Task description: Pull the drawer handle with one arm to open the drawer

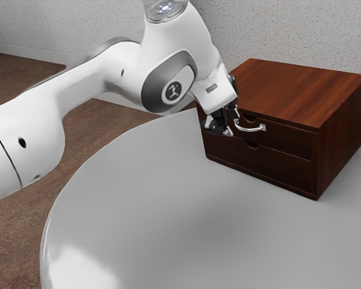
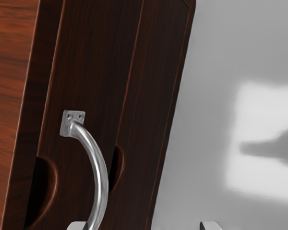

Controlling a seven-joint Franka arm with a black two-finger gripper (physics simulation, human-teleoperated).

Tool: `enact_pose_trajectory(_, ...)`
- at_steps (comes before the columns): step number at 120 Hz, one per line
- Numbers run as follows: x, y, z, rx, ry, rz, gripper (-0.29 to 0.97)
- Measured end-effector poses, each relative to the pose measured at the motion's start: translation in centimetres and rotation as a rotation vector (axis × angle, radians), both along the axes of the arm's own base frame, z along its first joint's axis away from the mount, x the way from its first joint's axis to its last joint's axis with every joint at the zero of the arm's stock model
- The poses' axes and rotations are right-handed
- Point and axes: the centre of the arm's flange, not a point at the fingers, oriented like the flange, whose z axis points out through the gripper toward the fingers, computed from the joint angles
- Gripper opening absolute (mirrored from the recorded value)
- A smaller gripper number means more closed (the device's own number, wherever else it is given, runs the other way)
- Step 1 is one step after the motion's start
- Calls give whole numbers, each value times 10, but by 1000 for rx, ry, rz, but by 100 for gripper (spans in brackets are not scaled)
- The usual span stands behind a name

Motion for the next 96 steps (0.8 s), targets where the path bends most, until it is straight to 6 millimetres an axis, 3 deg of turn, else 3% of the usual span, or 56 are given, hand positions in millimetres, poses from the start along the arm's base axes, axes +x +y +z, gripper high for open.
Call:
enact_pose_trajectory(34, 10, 0, -17, -20, -2, -5, 19)
enact_pose_trajectory(58, 16, 1, -10, -26, -36, -14, 20)
enact_pose_trajectory(96, 24, 7, -22, -22, -45, -29, 22)
